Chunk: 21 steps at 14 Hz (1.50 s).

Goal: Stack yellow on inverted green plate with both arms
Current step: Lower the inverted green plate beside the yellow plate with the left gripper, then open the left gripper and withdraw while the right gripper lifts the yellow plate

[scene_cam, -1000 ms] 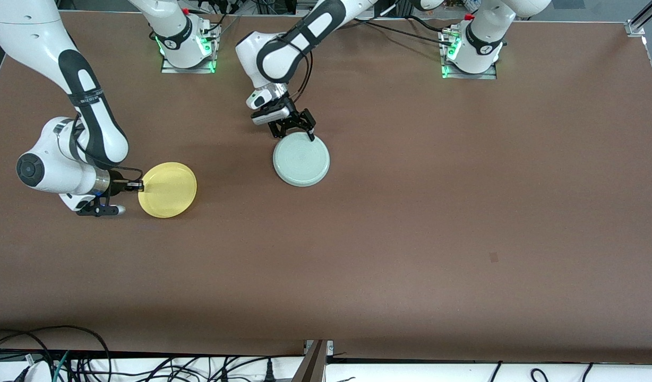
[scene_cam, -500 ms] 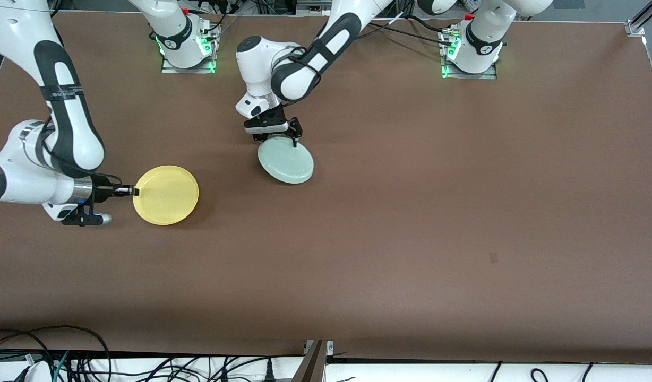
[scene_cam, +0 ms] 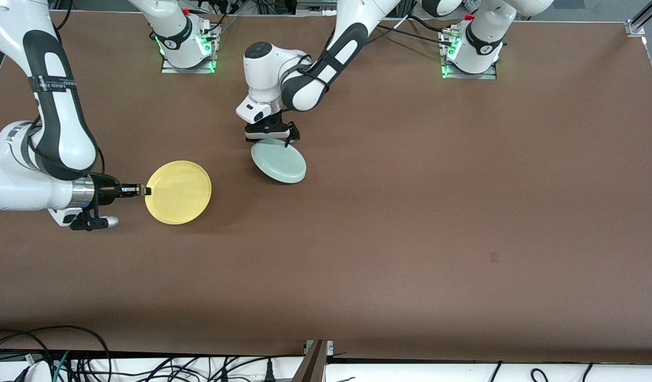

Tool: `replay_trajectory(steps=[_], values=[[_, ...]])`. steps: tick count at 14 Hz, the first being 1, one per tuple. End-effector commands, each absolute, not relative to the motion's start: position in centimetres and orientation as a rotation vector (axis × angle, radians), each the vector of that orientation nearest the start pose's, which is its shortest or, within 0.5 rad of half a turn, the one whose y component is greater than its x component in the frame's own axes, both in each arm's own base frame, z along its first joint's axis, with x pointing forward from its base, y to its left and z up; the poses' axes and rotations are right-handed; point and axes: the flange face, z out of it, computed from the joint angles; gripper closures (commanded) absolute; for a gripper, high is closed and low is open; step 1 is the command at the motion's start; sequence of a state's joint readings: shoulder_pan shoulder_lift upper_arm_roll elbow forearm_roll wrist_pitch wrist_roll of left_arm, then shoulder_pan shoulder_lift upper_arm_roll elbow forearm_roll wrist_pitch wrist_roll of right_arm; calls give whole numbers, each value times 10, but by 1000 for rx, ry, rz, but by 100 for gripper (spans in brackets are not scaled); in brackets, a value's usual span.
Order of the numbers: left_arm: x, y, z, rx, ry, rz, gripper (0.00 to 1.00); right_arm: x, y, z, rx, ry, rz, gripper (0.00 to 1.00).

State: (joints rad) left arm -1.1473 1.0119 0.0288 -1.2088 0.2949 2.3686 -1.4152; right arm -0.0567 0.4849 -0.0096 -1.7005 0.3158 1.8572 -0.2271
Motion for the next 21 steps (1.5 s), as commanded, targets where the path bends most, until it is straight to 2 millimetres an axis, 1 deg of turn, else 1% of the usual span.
replay_trajectory(steps=[1, 2, 3, 4, 5, 6, 8, 10, 11, 12, 13, 15, 17, 19, 20, 21], values=[[318, -691, 142, -3178, 77, -367, 0, 635, 6, 301, -2763, 43, 426, 100], [325, -686, 146, -3158, 206, -351, 0, 635, 10, 301, -2762, 49, 428, 100], [336, -680, 151, -3129, 297, -340, 0, 635, 10, 301, -2764, 50, 429, 100], [350, -673, 154, -3109, 367, -317, 0, 635, 10, 301, -2764, 50, 429, 100], [360, -668, 162, -3118, 426, -260, 0, 635, 11, 301, -2763, 50, 429, 100], [374, -660, 174, -3130, 441, -184, 0, 635, 14, 302, -2762, 48, 429, 100], [382, -653, 200, -3156, 426, -39, 0, 636, 31, 304, -2771, 65, 437, 100], [386, -645, 229, -3134, 405, 40, 0, 638, 49, 307, -2782, 101, 443, 100], [390, -637, 246, -3094, 420, 57, 0, 638, 58, 307, -2786, 97, 443, 100], [401, -626, 266, -3061, 442, 69, 0, 638, 62, 307, -2786, 90, 442, 100], [418, -610, 287, -3041, 469, 81, 0, 638, 64, 307, -2787, 89, 443, 100], [454, -577, 322, -3024, 508, 82, 0, 638, 64, 306, -2781, 92, 445, 100], [499, -533, 354, -3047, 396, 50, 0, 638, 65, 306, -2780, 91, 445, 100], [541, -484, 385, -3056, 351, 27, 0, 637, 76, 305, -2764, 82, 447, 100], [569, -443, 409, -3053, 351, 18, 0, 636, 89, 305, -2768, 56, 448, 100], [584, -413, 423, -3046, 352, 30, 0, 636, 97, 304, -2773, 40, 441, 100]])
